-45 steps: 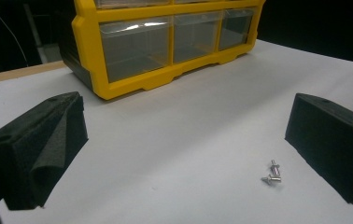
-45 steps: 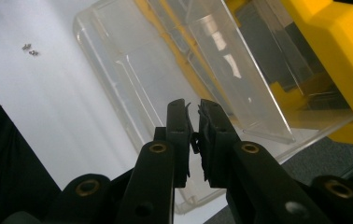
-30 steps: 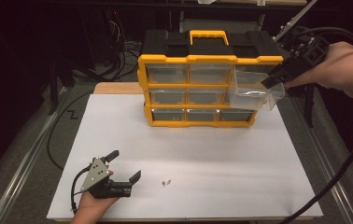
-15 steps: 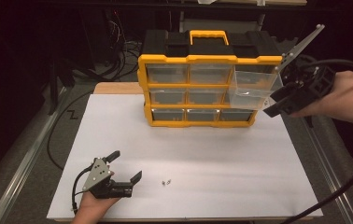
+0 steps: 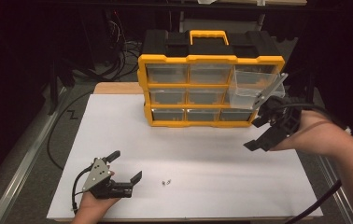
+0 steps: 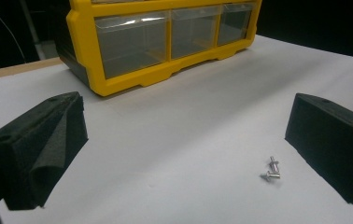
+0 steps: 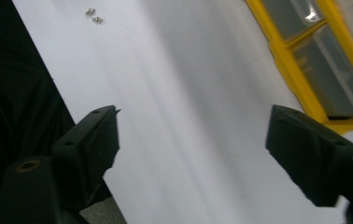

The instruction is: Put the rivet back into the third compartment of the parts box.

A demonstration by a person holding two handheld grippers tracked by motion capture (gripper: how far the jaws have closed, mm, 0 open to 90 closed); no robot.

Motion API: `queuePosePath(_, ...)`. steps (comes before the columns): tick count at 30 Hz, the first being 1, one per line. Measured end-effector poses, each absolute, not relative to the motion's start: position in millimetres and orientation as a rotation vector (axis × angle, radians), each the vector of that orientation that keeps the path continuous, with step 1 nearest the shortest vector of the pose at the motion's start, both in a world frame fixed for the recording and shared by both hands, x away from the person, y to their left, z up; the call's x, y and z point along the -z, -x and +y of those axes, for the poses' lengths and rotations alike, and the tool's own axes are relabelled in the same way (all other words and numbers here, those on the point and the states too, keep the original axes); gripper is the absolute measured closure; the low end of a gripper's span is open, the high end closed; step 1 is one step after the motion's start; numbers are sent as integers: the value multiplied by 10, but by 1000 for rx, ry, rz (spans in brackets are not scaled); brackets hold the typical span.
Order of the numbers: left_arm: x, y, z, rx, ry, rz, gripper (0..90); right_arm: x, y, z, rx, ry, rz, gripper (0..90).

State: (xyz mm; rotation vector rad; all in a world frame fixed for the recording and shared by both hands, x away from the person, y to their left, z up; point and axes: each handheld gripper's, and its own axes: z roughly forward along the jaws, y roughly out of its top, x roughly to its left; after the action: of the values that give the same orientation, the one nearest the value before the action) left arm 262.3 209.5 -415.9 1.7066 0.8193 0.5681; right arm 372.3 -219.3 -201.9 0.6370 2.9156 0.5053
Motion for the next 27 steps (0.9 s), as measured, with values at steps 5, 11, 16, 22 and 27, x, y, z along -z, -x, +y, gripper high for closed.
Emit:
queuePosePath(5, 4159, -2623, 2094, -567, -1702, 820, 3, 2365, -3697, -2064, -491, -624, 2925, 68)
queuePosePath(11, 4155, -2617, 2102, -568, -1704, 816, 3, 2849, -3675, -1912, -485, -626, 2946, 1)
queuePosePath(16, 4156, -2619, 2100, -567, -1702, 816, 3, 3201, -3648, -1799, -487, -587, 2976, 2)
queuePosePath(22, 4158, -2624, 2097, -565, -1701, 814, 3, 3634, -3594, -1548, -547, -512, 3020, 38)
queuePosePath(27, 4156, -2619, 2101, -566, -1707, 809, 3, 3788, -3555, -1344, -585, -458, 3045, 61)
